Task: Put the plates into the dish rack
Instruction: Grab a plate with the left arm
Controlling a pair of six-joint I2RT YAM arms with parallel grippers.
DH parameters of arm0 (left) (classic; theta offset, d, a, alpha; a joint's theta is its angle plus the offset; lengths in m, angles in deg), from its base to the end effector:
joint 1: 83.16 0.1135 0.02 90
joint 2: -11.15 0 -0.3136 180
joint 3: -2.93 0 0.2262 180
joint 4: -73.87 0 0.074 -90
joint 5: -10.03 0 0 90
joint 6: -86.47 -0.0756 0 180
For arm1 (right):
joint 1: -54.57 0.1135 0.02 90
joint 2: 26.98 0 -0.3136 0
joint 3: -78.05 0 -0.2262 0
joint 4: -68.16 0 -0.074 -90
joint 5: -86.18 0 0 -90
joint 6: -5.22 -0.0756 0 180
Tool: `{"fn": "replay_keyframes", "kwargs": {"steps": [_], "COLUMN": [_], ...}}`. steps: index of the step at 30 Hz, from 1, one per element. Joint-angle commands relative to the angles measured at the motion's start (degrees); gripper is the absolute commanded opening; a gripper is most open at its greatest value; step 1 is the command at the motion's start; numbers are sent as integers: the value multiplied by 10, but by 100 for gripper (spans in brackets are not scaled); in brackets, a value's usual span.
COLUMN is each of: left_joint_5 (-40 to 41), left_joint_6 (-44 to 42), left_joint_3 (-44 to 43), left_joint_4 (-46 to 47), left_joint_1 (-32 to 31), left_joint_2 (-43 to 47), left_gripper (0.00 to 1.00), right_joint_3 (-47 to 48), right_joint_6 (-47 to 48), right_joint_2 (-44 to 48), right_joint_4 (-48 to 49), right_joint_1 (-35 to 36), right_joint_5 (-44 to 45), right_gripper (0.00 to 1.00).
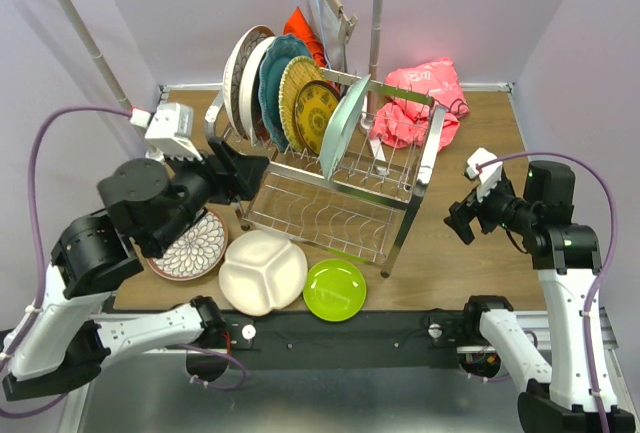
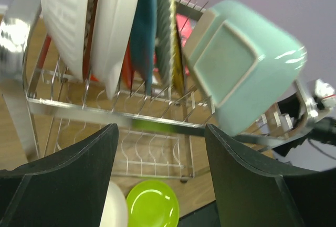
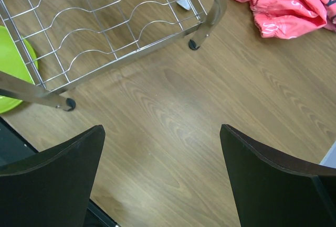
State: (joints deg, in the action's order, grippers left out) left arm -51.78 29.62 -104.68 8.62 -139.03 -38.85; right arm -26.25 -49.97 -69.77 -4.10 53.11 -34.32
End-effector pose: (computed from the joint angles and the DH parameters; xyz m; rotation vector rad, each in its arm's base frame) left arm 0.0739 -0.0453 0.5260 -0.0313 1.7439 -0.7397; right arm 0.0883 0.0361 0.3612 -0.8788 1.9714 0.2393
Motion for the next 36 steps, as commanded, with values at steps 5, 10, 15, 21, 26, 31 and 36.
{"fn": "replay_keyframes", "kwargs": {"steps": [5, 10, 15, 21, 26, 31, 36], "left_joint_5": [56, 68, 73, 46, -1, -41, -39], "left_joint_6": [123, 113, 125, 162, 178, 172, 186], "left_joint_3": [122, 161, 207, 268, 306, 340, 349], "left_joint_4": [-50, -60, -67, -80, -67, -30, -31], "left_joint_1": [2, 2, 2, 2, 2, 2, 2], "left_joint_2": [46, 49, 81, 101, 118, 128, 120], "left_gripper": [76, 76, 76, 76, 76, 75, 75], "right_joint_3": [2, 6, 16, 11, -18, -38, -42], "right_joint_6": [33, 48, 132, 340, 438, 459, 433], "right_joint_2": [-5, -3, -9, -24, -17, -35, -49], "right_joint_4": [-31, -38, -105, -227, -227, -227, -226], "right_joint_1": [2, 1, 2, 2, 2, 2, 1], "right_joint_5": [-22, -35, -94, -148, -134, -151, -162], "right_gripper": [99, 99, 99, 100, 100, 100, 99]}}
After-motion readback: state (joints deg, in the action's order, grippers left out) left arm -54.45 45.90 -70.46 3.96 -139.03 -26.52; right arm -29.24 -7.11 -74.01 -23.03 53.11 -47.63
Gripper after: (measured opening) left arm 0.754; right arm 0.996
